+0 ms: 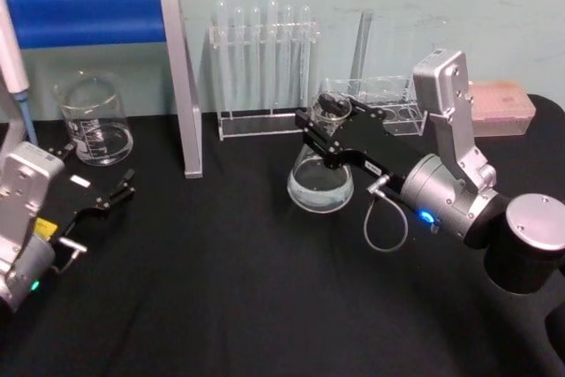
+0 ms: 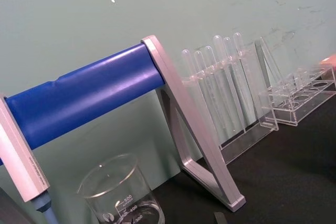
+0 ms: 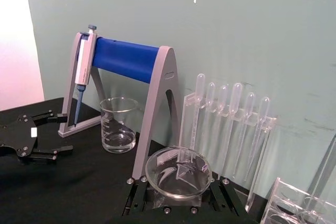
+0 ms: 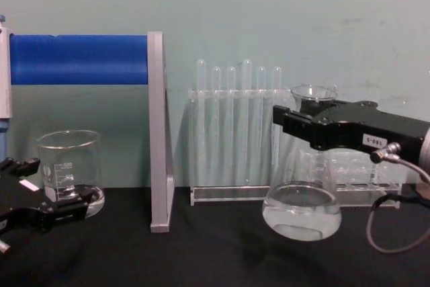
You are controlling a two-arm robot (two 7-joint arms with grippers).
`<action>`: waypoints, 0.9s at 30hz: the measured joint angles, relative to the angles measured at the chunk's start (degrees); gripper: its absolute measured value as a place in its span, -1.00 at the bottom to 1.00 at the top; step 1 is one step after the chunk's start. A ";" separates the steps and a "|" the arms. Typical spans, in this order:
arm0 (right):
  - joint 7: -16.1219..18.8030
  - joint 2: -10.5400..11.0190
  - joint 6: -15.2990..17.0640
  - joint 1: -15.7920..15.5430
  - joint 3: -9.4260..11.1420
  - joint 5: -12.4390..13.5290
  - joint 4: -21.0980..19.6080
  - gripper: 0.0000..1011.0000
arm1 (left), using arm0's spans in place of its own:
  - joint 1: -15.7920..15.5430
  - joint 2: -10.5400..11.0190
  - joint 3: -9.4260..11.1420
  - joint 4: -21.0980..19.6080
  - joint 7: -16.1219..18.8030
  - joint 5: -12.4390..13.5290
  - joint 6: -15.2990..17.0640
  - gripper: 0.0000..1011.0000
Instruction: Grasp the erlenmeyer flask with one hand, shake it three times, then place it back.
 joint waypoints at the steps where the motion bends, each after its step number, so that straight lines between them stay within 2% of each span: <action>1: -0.03 0.01 0.04 0.01 0.01 0.00 0.00 -0.11 | 0.00 0.00 0.00 0.00 0.00 0.00 0.00 0.98; 17: 0.52 -0.45 0.22 0.13 -0.94 0.16 -0.03 -0.11 | 0.00 0.00 0.00 0.00 0.00 0.00 0.00 0.98; 27: 3.76 -0.40 0.76 -0.98 -4.09 1.89 -2.63 -0.11 | 0.00 0.00 0.00 0.00 0.00 0.00 0.00 0.98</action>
